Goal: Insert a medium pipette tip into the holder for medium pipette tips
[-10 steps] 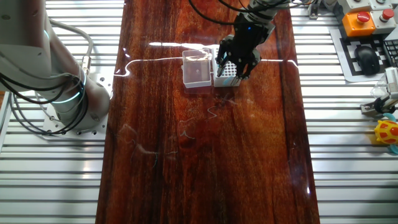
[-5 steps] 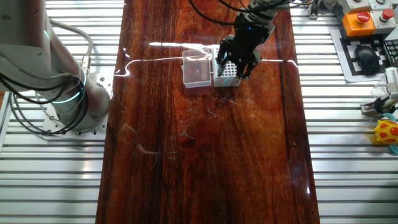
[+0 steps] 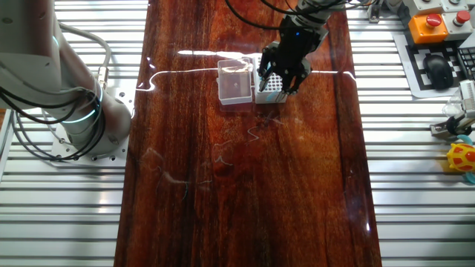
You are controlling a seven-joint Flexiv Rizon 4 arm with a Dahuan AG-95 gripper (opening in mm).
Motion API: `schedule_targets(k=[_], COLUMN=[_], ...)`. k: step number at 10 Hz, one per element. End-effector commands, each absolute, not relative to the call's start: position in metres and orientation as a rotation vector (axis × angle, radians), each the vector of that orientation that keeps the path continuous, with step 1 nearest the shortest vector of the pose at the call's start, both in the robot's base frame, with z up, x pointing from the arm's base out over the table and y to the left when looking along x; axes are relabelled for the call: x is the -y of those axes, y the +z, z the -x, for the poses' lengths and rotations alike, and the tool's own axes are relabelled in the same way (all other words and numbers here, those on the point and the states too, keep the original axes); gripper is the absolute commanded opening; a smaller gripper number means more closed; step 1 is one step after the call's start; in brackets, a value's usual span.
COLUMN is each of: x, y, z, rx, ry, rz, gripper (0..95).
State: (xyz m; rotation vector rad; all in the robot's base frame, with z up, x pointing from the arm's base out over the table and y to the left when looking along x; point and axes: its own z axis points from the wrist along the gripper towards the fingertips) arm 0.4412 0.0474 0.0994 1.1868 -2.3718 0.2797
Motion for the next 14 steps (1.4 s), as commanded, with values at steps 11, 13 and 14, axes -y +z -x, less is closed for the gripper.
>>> schedule_targets(k=[11, 13, 14], x=[-0.0187, -0.0187, -0.0187], y=[0.1352, 0.1352, 0.1352], z=[-0.4471, -0.4471, -0.4471], rx=[2.835, 2.930, 2.968], ry=[0.138, 0.089, 0.043], rz=[-0.901, -0.814, -0.787], gripper=[19.0, 19.0, 19.0])
